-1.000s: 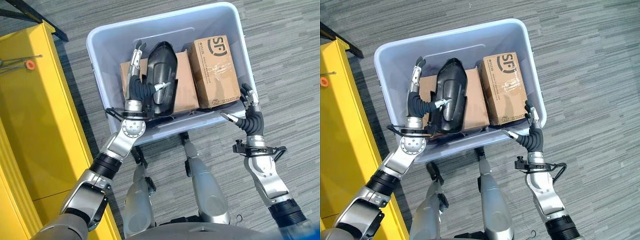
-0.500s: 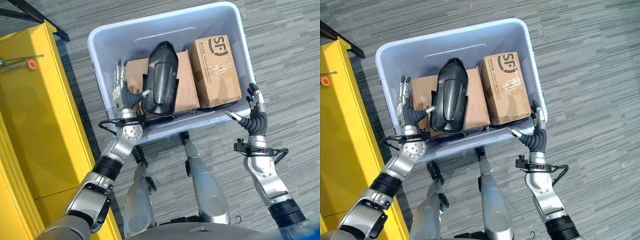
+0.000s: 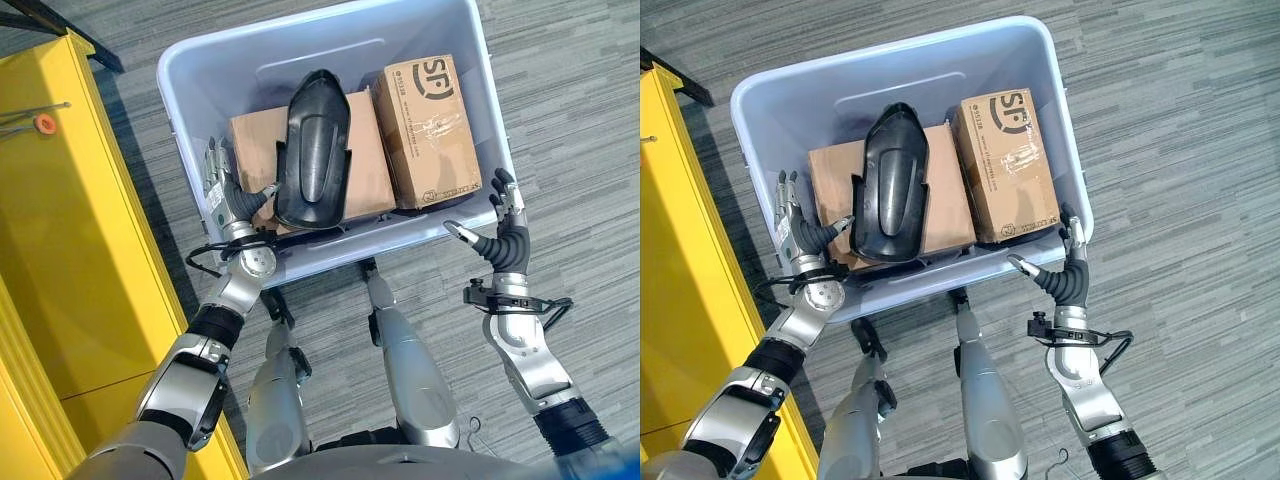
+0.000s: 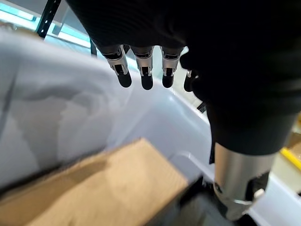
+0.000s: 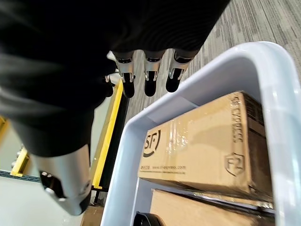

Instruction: Move parts from the plastic box to the shelf.

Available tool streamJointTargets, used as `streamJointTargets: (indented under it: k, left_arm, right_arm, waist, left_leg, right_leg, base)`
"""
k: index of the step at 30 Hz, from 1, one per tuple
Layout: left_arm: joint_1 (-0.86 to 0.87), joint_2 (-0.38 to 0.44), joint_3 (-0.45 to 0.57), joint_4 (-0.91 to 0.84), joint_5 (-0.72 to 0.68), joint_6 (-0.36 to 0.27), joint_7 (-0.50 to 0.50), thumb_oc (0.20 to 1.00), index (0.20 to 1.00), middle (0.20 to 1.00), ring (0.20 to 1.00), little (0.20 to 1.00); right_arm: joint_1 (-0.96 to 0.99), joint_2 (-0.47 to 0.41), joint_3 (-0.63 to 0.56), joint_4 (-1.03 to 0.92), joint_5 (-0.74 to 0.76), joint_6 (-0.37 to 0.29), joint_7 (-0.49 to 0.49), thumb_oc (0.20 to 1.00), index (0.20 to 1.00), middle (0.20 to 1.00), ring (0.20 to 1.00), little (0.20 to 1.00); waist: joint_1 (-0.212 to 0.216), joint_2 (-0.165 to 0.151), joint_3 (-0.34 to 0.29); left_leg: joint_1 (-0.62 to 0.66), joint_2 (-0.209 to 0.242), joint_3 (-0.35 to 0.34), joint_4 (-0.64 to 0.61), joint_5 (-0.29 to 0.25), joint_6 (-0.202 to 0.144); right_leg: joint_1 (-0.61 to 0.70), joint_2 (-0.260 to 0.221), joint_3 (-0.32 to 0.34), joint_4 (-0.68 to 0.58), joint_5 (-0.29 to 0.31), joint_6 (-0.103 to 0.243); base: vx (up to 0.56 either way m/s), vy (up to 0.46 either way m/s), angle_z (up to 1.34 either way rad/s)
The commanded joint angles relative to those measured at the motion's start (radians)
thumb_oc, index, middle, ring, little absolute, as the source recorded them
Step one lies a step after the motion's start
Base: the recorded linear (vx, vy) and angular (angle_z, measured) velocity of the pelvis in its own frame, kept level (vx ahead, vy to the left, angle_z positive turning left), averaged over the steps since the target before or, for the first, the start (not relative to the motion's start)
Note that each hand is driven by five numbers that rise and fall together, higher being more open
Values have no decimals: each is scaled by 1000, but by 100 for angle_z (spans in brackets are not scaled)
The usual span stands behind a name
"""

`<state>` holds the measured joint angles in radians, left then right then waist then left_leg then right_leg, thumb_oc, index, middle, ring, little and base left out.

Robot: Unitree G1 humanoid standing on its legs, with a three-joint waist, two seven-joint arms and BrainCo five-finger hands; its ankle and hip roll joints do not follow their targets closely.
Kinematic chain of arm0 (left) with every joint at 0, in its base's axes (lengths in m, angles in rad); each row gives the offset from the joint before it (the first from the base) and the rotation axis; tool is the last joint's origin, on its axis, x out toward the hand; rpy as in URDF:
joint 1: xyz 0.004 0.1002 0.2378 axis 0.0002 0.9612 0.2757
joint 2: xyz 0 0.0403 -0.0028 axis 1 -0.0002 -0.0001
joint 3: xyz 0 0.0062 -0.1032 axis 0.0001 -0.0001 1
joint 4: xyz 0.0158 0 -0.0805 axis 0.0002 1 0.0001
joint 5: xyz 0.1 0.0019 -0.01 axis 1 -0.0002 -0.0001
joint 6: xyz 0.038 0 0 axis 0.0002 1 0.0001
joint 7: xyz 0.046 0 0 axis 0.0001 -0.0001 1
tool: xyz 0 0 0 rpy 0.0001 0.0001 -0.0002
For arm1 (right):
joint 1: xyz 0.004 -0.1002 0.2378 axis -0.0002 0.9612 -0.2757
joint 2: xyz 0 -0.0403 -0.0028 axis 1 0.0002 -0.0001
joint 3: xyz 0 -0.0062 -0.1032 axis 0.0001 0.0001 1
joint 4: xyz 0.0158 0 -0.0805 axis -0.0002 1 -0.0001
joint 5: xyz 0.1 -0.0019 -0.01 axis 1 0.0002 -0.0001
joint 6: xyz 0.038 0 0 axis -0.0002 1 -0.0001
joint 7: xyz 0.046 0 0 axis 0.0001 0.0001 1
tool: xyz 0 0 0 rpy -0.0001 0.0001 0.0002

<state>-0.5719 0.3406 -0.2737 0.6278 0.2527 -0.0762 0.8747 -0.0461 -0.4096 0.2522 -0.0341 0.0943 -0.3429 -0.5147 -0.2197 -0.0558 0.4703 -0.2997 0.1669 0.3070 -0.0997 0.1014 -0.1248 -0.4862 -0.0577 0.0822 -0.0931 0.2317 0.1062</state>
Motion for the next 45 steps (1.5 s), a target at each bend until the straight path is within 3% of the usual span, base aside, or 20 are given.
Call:
streamJointTargets:
  k: [1, 16, 34, 45]
  left_arm:
    - [-90, 47, -25, 29, -8, -25, 19, 1000, 1000, 1000, 1000, 1000]
    - [-70, 27, -40, -66, -6, -50, 18, 1000, 1000, 1000, 1000, 1000]
    - [-149, 14, -61, 143, -94, -36, 52, 1000, 1000, 1000, 1000, 1000]
    - [-238, -2, -104, 313, -137, -25, 17, 1000, 1000, 1000, 1000, 1000]
  right_arm:
    - [-92, -2, -58, -36, -6, -43, -24, 1000, 1000, 1000, 1000, 1000]
    - [-78, -7, -59, -45, -5, -53, -41, 1000, 1000, 1000, 1000, 1000]
    - [-103, -15, -18, -35, -3, -57, -64, 1000, 1000, 1000, 1000, 1000]
    - [-110, -26, 14, -42, 4, -63, -67, 1000, 1000, 1000, 1000, 1000]
  waist:
    - [-18, -7, 38]
    - [-18, -1, 43]
    - [-30, -16, 50]
    - [-55, -28, 50]
  left_leg:
    - [88, 3, -3, 12, -43, -2]
    - [81, 3, -4, 12, -45, -2]
    - [58, -1, 2, 12, -44, -1]
    - [15, -3, 15, 12, -42, -2]
  right_leg:
    - [76, -86, -31, 43, -89, 84]
    - [70, -82, -32, 44, -90, 82]
    - [37, -74, -27, 51, -88, 81]
    - [-22, -65, -7, 64, -85, 77]
  base:
    - [-1, -4, -11]
    - [1, -2, -3]
    - [0, 0, 0]
    - [8, -3, -3]
